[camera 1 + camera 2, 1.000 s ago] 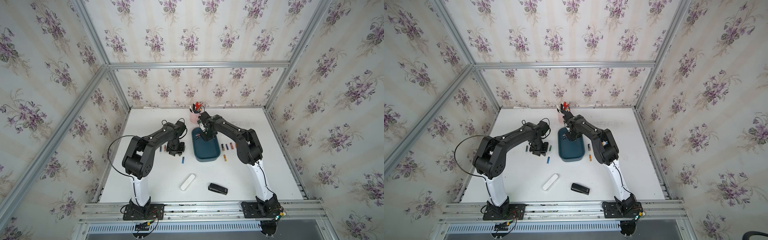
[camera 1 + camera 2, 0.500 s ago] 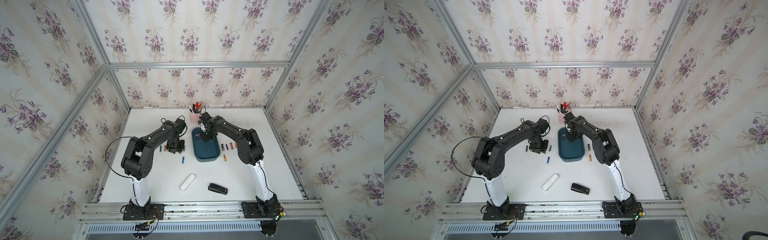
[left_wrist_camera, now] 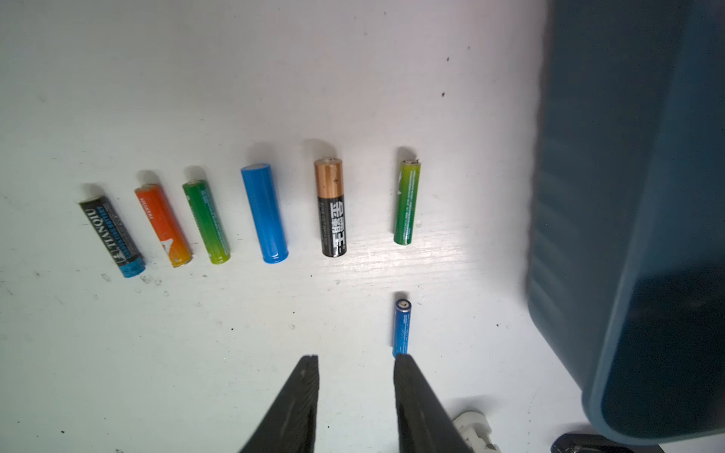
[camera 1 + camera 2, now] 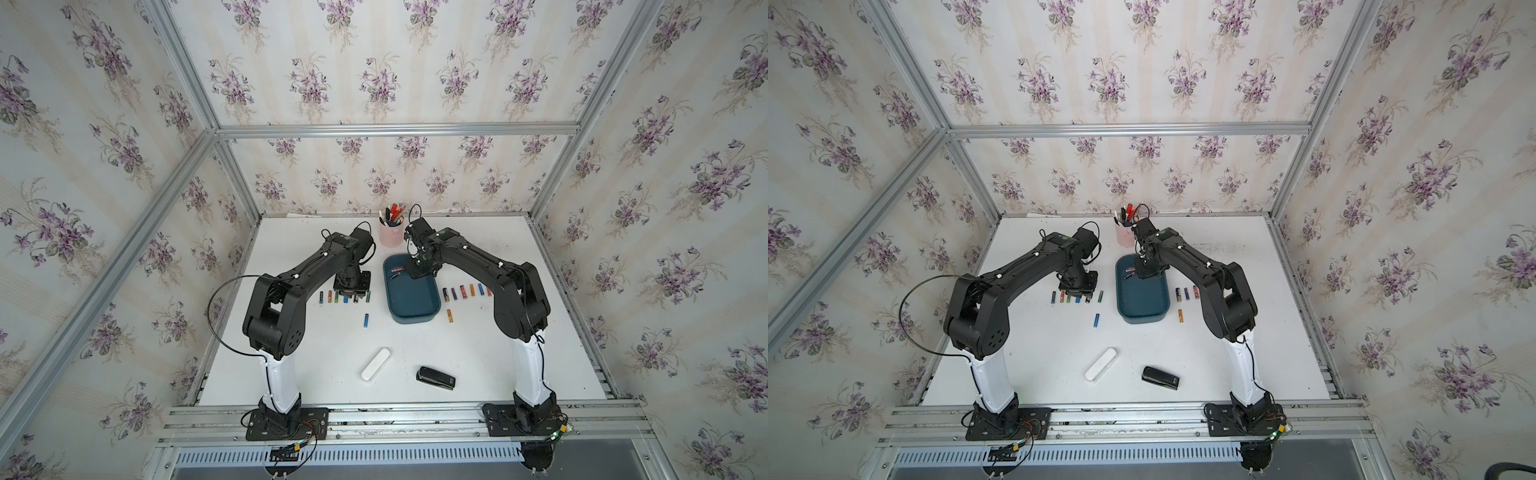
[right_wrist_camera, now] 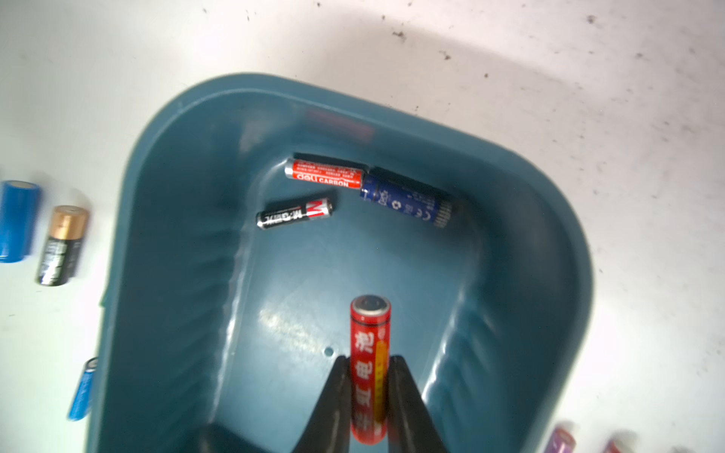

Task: Take the batteries out of the storage box
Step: Pick up the battery from the storage box, then place the battery at the center of the board.

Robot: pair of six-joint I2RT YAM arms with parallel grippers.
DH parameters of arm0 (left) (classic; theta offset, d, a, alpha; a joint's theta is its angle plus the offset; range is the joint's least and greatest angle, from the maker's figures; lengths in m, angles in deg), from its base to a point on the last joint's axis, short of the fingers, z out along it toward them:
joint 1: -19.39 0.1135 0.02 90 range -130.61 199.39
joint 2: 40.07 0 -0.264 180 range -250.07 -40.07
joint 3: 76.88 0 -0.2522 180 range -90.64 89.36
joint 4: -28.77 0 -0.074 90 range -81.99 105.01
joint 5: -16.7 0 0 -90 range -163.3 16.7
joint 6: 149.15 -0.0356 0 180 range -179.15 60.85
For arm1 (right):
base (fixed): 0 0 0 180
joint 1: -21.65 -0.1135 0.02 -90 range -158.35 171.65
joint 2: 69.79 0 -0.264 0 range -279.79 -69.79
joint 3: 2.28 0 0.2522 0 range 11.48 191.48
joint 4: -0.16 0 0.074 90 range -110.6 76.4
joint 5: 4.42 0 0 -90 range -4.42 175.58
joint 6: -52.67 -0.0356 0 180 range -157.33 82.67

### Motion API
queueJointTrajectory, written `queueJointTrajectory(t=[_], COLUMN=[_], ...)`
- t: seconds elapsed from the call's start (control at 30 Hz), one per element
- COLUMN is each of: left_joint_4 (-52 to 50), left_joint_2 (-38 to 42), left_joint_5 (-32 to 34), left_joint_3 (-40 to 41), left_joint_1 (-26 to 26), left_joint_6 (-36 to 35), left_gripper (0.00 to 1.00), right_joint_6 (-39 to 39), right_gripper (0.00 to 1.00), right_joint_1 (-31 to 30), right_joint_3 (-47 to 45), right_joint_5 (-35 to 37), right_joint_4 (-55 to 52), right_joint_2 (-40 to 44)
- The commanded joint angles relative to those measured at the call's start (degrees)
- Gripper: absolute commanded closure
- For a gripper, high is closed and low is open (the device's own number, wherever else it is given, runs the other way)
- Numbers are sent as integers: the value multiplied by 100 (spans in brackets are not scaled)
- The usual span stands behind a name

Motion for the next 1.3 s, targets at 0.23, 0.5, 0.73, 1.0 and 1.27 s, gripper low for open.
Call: queueJointTrajectory(t=[0.23, 0.5, 0.73, 1.0, 1.27], left_joint_4=[-296, -375, -407, -400, -384], left_joint_2=[-53, -140, -192, -207, -217], left_joint_5=[75, 93, 97, 97, 93], left_joint_3=[-290, -423, -456, -406, -384], left_joint_1=[7, 7, 8, 6, 3], left_joint_6=[-180, -213, -192, -196, -191], left_gripper=[62, 62, 62, 62, 62], right_joint_6=[-584, -698, -914, -907, -880], right_gripper=[80, 79, 79, 79, 79], right_joint_1=[597, 996, 1005, 1005, 1008], right_joint_3=[-1301, -2994, -3922, -4141, -4295], right_joint_5=[233, 207, 93, 126, 22], right_joint_4=[6, 305, 692, 791, 933], right_joint_2=[1480, 2453, 2627, 2442, 2265])
